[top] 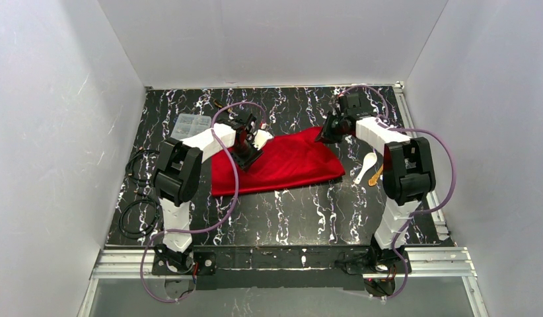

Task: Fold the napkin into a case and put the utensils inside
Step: Fold the square-folded napkin at the center of the board.

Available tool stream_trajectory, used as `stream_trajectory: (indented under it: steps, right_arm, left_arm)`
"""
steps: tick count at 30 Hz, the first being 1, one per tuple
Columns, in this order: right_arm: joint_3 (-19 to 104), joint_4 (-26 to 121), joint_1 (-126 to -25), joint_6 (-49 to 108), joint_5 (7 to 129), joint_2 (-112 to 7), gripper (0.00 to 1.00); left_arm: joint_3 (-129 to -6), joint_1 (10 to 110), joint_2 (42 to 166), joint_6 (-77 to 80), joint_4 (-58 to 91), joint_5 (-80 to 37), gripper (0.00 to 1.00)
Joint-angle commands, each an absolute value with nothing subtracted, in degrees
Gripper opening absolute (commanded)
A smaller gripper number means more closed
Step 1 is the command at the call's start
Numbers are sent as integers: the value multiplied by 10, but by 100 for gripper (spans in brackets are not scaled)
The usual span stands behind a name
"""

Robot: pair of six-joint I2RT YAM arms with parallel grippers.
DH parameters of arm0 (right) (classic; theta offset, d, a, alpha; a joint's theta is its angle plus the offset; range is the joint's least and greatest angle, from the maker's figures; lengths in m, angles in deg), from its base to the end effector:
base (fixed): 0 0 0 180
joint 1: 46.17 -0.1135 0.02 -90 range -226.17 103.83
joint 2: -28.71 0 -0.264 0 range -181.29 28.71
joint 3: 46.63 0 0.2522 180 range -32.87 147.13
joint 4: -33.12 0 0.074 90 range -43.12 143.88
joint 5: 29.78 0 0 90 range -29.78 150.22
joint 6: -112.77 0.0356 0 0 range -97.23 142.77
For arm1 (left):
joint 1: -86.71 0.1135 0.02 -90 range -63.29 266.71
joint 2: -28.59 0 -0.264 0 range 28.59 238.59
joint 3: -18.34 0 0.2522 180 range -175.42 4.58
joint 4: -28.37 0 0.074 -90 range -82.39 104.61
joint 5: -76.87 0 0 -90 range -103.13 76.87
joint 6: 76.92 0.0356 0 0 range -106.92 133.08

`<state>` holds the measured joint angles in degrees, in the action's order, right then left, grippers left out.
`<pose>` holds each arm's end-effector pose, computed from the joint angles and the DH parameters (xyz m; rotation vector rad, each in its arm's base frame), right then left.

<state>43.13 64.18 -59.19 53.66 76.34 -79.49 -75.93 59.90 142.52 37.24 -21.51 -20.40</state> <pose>0.3992 0.1024 0.2022 0.2598 2.4950 0.6745 0.3575 -0.1857 0.1675 1.2257 2.4973 -0.1883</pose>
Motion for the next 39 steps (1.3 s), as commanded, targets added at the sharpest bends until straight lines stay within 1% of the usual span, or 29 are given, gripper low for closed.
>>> stream_trajectory:
  steps: [1, 6, 9, 13, 20, 27, 34, 39]
  right_arm:
    - [457, 693, -619, 572, 710, -747, 1]
    - [460, 694, -652, 627, 694, -721, 1]
    - [464, 694, -675, 654, 676, -707, 1]
    - [477, 696, -713, 687, 656, -707, 1]
    - [487, 667, -789, 776, 608, -722, 1]
    - [588, 695, -868, 817, 539, -791, 1]
    - [657, 704, -904, 872, 534, -871, 1]
    - [730, 731, -930, 888, 532, -934, 1]
  left_arm:
    - [-771, 598, 1384, 385, -244, -209, 36]
    - [-792, 617, 1348, 362, -277, -255, 42]
    - [-837, 645, 1338, 341, -321, -301, 43]
    - [-860, 680, 1311, 336, -353, -333, 43]
    - [-810, 722, 1239, 342, -363, -365, 43]
    - [-766, 770, 1194, 352, -363, -374, 42]
    - [-716, 790, 1143, 365, -344, -361, 42]
    - [-684, 804, 1122, 368, -327, -356, 42]
